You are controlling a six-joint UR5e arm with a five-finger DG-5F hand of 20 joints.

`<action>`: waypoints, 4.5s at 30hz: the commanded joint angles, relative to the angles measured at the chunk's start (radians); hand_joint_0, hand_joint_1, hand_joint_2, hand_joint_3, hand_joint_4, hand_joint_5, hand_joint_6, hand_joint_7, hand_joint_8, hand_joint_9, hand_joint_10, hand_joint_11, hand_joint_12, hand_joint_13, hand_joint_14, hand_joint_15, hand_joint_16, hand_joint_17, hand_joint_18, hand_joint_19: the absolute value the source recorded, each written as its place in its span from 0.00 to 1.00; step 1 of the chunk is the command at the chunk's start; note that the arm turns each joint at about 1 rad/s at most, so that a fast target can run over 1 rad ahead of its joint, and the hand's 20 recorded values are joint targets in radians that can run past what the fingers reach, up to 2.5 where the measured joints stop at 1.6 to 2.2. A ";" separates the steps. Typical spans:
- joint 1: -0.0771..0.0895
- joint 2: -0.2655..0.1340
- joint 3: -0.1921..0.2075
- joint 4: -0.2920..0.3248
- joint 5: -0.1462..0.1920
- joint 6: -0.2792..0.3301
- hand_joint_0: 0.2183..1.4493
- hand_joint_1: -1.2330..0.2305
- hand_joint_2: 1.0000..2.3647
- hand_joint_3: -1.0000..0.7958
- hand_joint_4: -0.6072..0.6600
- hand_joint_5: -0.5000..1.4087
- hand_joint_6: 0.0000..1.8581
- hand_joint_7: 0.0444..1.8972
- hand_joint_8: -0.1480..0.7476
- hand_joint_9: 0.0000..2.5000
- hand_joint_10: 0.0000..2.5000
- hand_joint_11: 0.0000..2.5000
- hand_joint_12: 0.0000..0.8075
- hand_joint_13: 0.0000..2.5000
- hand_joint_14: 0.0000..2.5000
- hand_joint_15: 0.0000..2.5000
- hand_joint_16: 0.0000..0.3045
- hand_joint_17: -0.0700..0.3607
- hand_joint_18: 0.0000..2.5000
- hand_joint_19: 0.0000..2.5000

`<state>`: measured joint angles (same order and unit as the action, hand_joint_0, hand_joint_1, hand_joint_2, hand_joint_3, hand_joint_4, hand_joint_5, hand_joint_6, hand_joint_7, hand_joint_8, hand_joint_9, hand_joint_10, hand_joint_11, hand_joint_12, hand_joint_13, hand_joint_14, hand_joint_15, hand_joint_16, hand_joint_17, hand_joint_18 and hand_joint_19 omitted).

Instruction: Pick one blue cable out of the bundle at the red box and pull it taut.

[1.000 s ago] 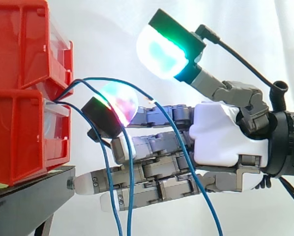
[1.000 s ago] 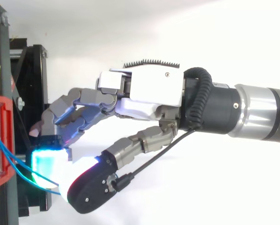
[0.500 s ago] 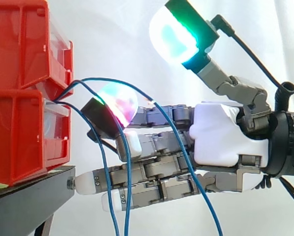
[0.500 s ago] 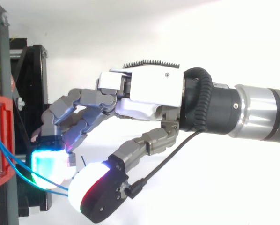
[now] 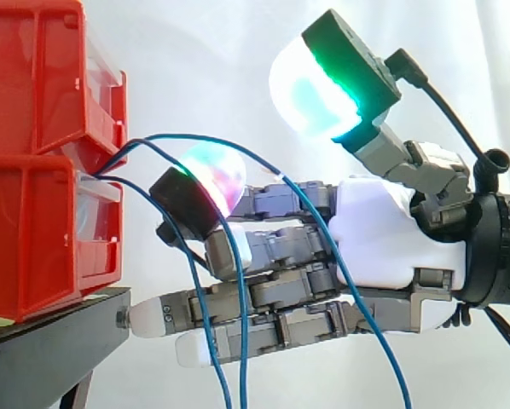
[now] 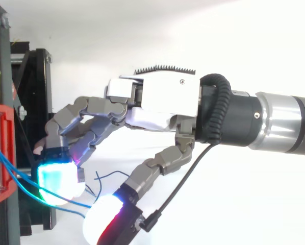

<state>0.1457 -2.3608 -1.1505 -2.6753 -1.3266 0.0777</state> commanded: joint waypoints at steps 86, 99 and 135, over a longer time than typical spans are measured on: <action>0.002 0.000 0.000 -0.005 0.000 0.001 0.27 0.37 0.00 0.39 0.45 0.23 0.49 0.50 0.60 0.38 0.00 0.39 0.51 0.20 0.00 0.11 0.21 0.50 0.17 0.10; 0.000 0.000 -0.002 -0.005 0.001 0.005 0.27 0.42 0.01 0.39 0.47 0.23 0.48 0.51 0.60 0.38 0.00 0.39 0.50 0.20 0.00 0.11 0.21 0.49 0.17 0.10; 0.002 0.000 -0.002 -0.005 0.000 0.004 0.27 0.51 0.00 0.33 0.52 0.22 0.48 0.56 0.53 0.54 0.07 0.61 0.46 0.23 0.01 0.14 0.18 0.45 0.16 0.12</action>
<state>0.1469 -2.3608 -1.1520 -2.6799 -1.3261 0.0813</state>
